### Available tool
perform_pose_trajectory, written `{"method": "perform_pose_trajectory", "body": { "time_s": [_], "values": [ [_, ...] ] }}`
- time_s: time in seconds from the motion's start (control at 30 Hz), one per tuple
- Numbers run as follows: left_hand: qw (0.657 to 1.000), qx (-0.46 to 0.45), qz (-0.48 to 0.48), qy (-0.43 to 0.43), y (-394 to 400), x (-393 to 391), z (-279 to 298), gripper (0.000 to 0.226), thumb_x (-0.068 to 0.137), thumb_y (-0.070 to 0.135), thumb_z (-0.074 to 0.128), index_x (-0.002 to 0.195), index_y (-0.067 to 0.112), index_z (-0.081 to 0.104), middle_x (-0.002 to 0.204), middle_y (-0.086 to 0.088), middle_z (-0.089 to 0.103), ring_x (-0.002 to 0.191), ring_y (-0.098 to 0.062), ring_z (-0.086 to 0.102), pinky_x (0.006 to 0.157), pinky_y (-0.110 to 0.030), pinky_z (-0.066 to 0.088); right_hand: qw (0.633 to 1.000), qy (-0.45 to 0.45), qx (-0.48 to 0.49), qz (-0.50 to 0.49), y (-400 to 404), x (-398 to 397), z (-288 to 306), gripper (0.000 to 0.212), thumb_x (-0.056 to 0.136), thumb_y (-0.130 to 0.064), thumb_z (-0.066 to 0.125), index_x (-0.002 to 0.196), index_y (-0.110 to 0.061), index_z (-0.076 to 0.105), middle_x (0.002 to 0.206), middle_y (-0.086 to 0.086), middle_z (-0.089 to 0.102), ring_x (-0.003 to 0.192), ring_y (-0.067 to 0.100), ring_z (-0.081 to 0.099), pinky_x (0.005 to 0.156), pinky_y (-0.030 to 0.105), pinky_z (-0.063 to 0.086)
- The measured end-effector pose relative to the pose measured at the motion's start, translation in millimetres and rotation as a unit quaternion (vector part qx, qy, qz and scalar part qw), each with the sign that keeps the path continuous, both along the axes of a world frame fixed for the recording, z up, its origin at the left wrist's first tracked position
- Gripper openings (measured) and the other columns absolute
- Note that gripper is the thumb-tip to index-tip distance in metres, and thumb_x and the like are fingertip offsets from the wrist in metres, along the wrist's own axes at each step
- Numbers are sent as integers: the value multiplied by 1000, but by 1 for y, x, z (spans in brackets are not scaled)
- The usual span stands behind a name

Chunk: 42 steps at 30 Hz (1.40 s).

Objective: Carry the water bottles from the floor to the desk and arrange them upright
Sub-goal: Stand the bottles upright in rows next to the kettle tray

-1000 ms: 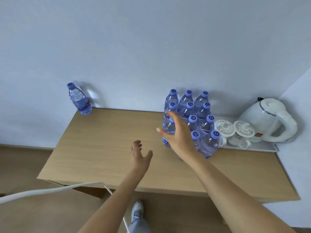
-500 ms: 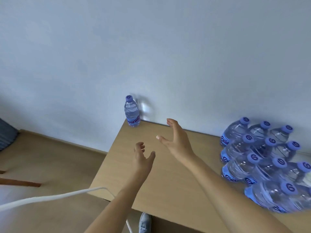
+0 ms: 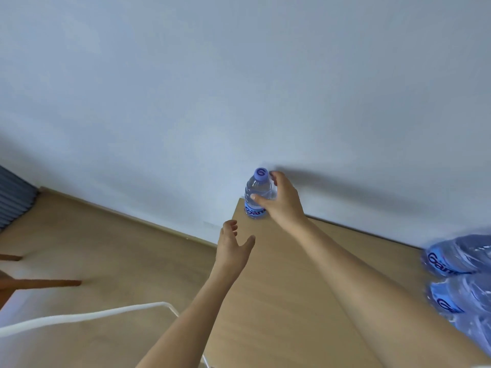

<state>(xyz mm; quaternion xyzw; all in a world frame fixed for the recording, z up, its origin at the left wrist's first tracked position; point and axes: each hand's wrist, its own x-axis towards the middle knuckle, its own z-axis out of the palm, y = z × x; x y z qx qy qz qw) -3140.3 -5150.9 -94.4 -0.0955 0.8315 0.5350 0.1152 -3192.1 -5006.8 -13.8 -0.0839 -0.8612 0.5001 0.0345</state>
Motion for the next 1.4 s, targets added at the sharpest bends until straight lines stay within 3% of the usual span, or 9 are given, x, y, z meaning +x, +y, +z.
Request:
{"method": "perform_pose_trajectory", "body": {
  "time_s": [0.2,0.43,0.63,0.77,0.83,0.93,1.1,1.27,1.4],
  "values": [
    [1000,-3,-7,-25,-8,-15,-16,55,85,28,69,130,18,40,128,5,47,112,-9,45,89,-27,41,999,-11,30,-32,-12,-27,-19,45,72,-28,83,107,-19,57,109,-4,53,102,9,49,77,21,37],
    [999,8,-19,-41,-8,-15,-29,58,83,28,71,130,19,39,133,2,47,115,-8,44,90,-25,38,1000,3,25,3,-9,-22,-18,38,70,-22,84,94,-27,55,96,-8,56,84,-9,53,70,2,38],
    [998,-2,-63,-30,-5,-10,-27,82,74,37,77,139,28,29,144,7,37,125,-8,40,92,-24,36,998,-13,-32,-46,7,4,-10,34,67,-29,87,89,-22,63,79,-16,65,72,-7,57,67,12,45],
    [990,-50,-130,-5,5,-1,-7,108,59,47,83,145,30,21,136,15,35,126,-6,37,94,-24,36,997,-44,-12,-55,30,29,6,36,64,-46,85,78,-20,65,70,-8,66,67,8,59,65,30,47],
    [987,5,-161,-14,17,7,3,96,58,33,89,137,28,34,127,12,47,116,-11,49,84,-22,43,997,-58,-1,-56,44,41,15,43,63,-53,82,73,-16,63,62,0,60,60,14,55,59,34,45],
    [973,117,-196,-48,40,28,14,70,60,11,90,114,27,48,107,-1,64,96,-19,65,75,-25,56,994,-67,15,-81,70,64,28,50,62,-59,80,68,-13,60,54,-7,47,51,8,45,55,28,35],
    [958,132,-241,-80,77,59,28,64,55,16,91,109,18,56,98,-7,70,88,-25,68,77,-43,60,990,-70,3,-122,108,109,42,38,64,-57,81,80,-24,72,52,-13,54,55,3,56,59,22,43],
    [945,144,-282,-83,115,101,39,54,56,14,90,101,15,60,87,-12,71,69,-21,67,68,-40,60,986,-45,-72,-145,142,161,48,27,70,-48,82,91,-35,69,65,-15,64,58,-7,60,52,3,39],
    [939,141,-301,-87,145,147,38,57,54,16,90,102,15,60,85,-11,71,68,-21,69,66,-39,61,983,-42,-115,-139,167,207,49,30,70,-41,84,93,-28,71,79,-16,72,76,-8,67,64,8,47]
  ]
}}
